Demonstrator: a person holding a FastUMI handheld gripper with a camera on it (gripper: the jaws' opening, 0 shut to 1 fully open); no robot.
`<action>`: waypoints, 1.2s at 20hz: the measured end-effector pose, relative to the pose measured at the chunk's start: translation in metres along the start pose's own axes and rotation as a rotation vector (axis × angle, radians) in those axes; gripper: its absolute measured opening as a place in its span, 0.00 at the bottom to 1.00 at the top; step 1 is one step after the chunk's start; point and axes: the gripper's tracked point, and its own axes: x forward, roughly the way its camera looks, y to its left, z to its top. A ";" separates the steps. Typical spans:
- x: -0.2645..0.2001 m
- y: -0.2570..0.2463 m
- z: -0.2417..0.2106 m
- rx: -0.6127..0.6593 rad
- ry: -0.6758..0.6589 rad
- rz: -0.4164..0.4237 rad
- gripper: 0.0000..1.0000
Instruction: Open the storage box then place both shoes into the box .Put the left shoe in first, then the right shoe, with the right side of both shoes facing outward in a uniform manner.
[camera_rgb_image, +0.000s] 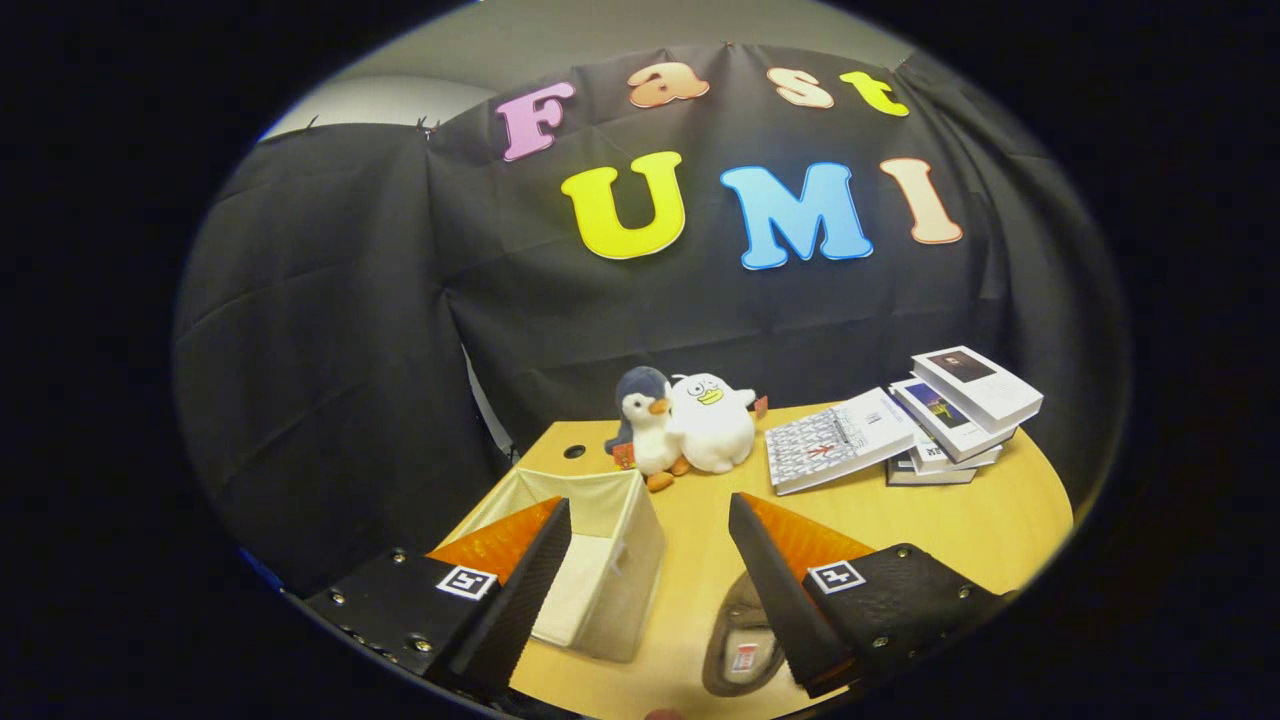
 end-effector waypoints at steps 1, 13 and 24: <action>0.000 -0.009 -0.007 -0.014 0.011 -0.012 0.98; 0.023 -0.083 -0.111 -0.044 0.229 -0.056 0.98; 0.039 -0.106 -0.188 -0.083 0.397 -0.044 0.98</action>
